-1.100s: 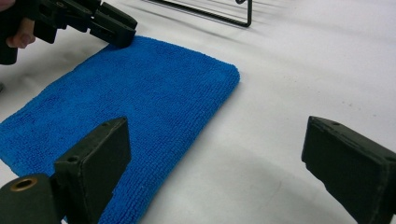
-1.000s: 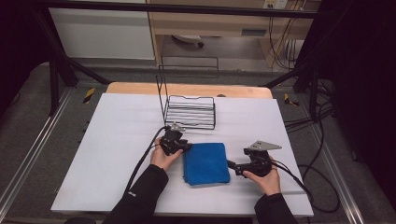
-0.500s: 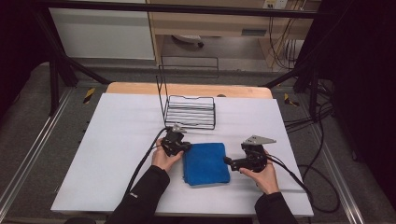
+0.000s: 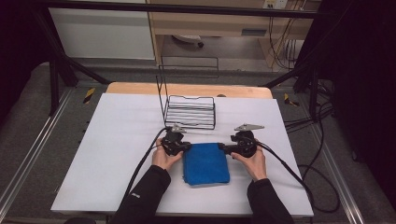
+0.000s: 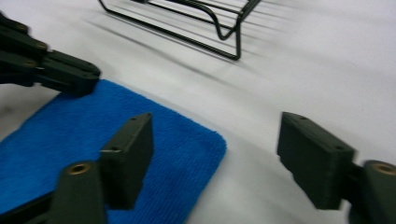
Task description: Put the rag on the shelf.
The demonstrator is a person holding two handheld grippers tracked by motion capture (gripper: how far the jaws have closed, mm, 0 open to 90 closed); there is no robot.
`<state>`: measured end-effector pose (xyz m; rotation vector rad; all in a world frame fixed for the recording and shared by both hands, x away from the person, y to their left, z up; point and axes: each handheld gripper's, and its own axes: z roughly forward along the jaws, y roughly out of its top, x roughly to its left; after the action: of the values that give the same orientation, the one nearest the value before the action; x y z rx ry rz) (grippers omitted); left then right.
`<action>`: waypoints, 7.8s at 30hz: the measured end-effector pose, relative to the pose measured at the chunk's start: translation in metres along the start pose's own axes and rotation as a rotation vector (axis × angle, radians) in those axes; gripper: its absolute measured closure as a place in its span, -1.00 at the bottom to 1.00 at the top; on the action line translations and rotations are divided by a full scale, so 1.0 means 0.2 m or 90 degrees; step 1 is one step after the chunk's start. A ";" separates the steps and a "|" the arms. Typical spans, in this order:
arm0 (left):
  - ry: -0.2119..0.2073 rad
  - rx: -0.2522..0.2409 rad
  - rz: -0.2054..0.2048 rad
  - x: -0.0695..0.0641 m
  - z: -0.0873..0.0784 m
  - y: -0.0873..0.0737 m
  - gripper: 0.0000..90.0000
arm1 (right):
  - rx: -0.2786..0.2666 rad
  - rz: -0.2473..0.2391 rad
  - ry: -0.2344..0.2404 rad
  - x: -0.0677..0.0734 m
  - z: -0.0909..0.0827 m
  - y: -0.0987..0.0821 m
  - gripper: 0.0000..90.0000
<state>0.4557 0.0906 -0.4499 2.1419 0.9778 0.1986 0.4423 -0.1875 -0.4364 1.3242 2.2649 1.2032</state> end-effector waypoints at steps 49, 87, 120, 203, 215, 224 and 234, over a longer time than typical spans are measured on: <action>-0.028 -0.094 0.027 -0.08 -0.22 0.03 0.91 | -0.016 0.011 0.068 0.07 -0.18 0.03 0.92; -0.024 -0.221 0.070 -0.23 -0.54 0.11 0.91 | -0.170 -0.064 0.034 0.25 -0.51 0.14 0.93; 0.002 -0.352 0.061 -0.16 -0.82 0.30 0.92 | -0.325 -0.108 0.000 0.40 -0.61 0.38 0.93; 0.094 -0.546 0.053 0.04 -1.20 0.85 0.92 | -0.487 -0.174 -0.056 0.50 -0.67 1.13 0.93; 0.108 -0.549 0.065 0.07 -1.19 0.96 0.92 | -0.498 -0.168 -0.066 0.45 -0.67 1.22 0.93; 0.114 -0.553 0.057 0.13 -1.16 1.03 0.92 | -0.498 -0.166 -0.070 0.41 -0.62 1.28 0.93; 0.130 -0.557 0.064 0.19 -1.13 1.07 0.92 | -0.496 -0.156 -0.077 0.36 -0.55 1.34 0.93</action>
<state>0.5119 0.1569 -0.1489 1.3722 0.6985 0.7545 0.5003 -0.1213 -0.1515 0.7648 1.5381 1.6093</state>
